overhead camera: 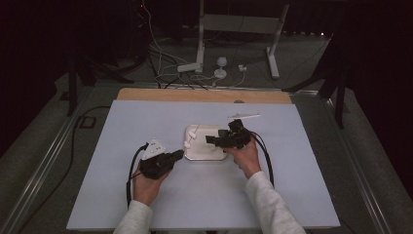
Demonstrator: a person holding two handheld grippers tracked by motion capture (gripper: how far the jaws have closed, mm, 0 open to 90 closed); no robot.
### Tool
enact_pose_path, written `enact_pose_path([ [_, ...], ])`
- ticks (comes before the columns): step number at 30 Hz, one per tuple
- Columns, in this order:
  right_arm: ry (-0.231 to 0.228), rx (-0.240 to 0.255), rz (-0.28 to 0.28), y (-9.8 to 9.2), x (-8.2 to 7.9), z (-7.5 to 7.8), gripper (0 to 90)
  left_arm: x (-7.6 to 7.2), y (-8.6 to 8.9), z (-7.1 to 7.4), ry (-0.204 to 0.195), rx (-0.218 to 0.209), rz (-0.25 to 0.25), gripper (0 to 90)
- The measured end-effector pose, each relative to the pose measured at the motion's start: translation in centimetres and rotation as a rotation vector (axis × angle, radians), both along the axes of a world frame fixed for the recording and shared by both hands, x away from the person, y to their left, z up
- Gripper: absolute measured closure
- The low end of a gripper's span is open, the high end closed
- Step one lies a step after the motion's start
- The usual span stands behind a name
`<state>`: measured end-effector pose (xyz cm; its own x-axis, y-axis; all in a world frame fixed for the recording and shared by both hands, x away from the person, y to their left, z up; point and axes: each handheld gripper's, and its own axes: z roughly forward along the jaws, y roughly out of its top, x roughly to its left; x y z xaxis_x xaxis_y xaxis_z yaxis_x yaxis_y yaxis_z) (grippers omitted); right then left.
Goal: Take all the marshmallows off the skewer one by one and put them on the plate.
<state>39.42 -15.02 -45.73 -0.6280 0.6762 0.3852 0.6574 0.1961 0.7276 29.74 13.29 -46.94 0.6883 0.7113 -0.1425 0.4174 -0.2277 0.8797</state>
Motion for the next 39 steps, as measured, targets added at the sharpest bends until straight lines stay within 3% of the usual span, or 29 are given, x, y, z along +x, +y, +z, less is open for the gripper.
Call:
enact_pose_path([
  [5, -0.011, 0.043, 0.033, -0.1, -0.7, 1.0, 23.5, 0.0, 0.0, 0.0, 0.002, 0.001, 0.004, 90.0],
  [8, -0.015, 0.096, 0.061, 0.0, -1.3, 1.7, 23.1, 0.0, 0.0, 0.0, 0.001, 0.001, 0.007, 90.0],
  [15, -0.02, 0.123, 0.101, 0.8, -1.8, 2.3, 24.6, 0.0, -0.2, 0.0, -0.002, -0.001, 0.007, 90.0],
  [21, -0.016, 0.146, 0.126, 1.8, -2.1, 2.2, 32.0, -0.1, -0.3, 0.1, -0.003, -0.006, 0.003, 90.0],
  [26, 0.009, 0.178, 0.158, 2.6, -2.1, 2.0, 42.4, -0.3, -0.6, 0.1, -0.009, -0.011, -0.011, 90.0],
  [31, 0.05, 0.222, 0.187, 3.3, -1.9, 1.5, 61.6, -0.4, -1.2, 0.2, -0.018, 0.0, -0.028, 90.0],
  [36, 0.083, 0.279, 0.189, 3.2, -1.8, 1.4, 72.3, -0.4, -1.1, 0.1, -0.021, -0.013, -0.034, 90.0],
  [39, 0.074, 0.278, 0.18, 3.1, -1.9, 1.5, 74.3, -0.5, -1.2, 0.1, -0.027, -0.018, -0.04, 90.0],
])
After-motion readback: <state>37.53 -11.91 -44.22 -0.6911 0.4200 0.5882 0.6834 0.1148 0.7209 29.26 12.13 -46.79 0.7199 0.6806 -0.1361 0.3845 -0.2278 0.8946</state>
